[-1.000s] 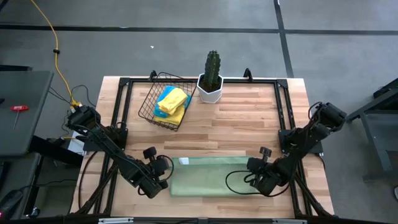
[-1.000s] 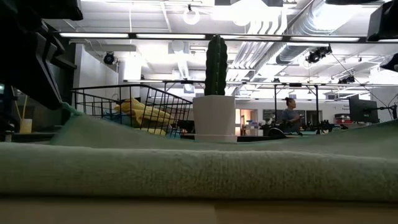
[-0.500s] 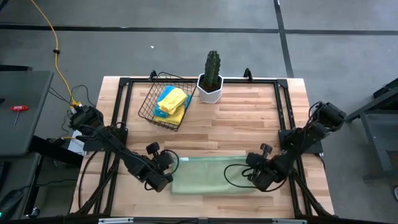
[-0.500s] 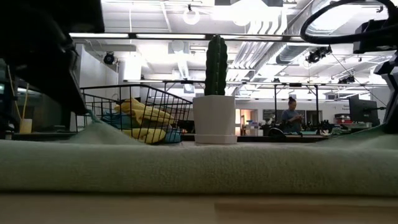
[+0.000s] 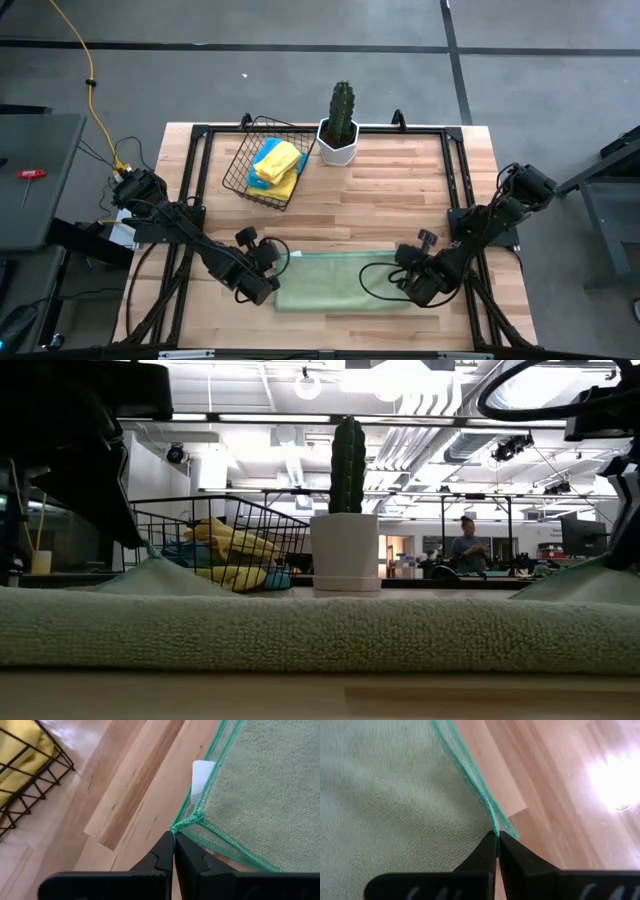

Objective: Fold microfiber towels
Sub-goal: Fold the green microfiber towel on the table

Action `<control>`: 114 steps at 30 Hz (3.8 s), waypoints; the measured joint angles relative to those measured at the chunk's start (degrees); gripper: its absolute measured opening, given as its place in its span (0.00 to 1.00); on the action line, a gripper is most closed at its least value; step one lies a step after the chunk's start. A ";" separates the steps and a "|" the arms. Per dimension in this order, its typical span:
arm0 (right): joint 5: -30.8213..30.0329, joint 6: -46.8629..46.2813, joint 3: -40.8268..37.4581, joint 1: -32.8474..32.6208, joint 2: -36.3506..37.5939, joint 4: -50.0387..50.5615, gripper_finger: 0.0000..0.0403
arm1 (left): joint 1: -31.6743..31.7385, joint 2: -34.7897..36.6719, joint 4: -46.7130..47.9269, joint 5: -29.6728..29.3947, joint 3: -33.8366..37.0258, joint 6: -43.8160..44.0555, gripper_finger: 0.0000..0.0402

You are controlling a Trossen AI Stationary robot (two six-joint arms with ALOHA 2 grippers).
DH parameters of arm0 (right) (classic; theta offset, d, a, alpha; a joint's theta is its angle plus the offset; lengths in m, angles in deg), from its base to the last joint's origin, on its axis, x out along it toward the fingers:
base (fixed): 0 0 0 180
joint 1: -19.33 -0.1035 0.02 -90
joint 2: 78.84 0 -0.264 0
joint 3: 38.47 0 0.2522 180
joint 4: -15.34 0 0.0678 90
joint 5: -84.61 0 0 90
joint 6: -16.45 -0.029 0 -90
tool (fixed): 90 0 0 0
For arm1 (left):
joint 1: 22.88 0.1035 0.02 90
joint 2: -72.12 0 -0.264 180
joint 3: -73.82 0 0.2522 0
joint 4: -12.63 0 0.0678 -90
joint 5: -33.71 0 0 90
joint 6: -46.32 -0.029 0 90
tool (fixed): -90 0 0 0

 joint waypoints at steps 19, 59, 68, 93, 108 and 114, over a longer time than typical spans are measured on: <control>0.48 -2.13 -0.04 0.02 -0.04 0.81 0.00 | -0.04 -4.71 3.81 0.06 0.00 5.26 0.00; -2.89 0.65 6.77 -5.50 1.60 4.29 0.45 | -8.34 0.19 -7.11 8.68 -8.37 -25.68 0.39; -5.59 0.54 6.60 -6.40 1.36 1.68 0.45 | -8.59 -6.14 -16.39 12.50 -8.26 -28.34 0.39; -5.77 2.04 6.54 -6.22 1.36 0.53 0.45 | -7.69 -11.17 -17.49 15.12 -8.33 -32.17 0.39; -3.77 9.51 6.54 -4.09 1.36 -5.70 0.45 | -5.51 -11.17 -17.71 20.49 -8.33 -34.53 0.39; -2.08 9.50 6.54 -4.11 1.36 -6.40 0.45 | -6.64 -11.23 -19.81 21.31 -8.33 -34.25 0.39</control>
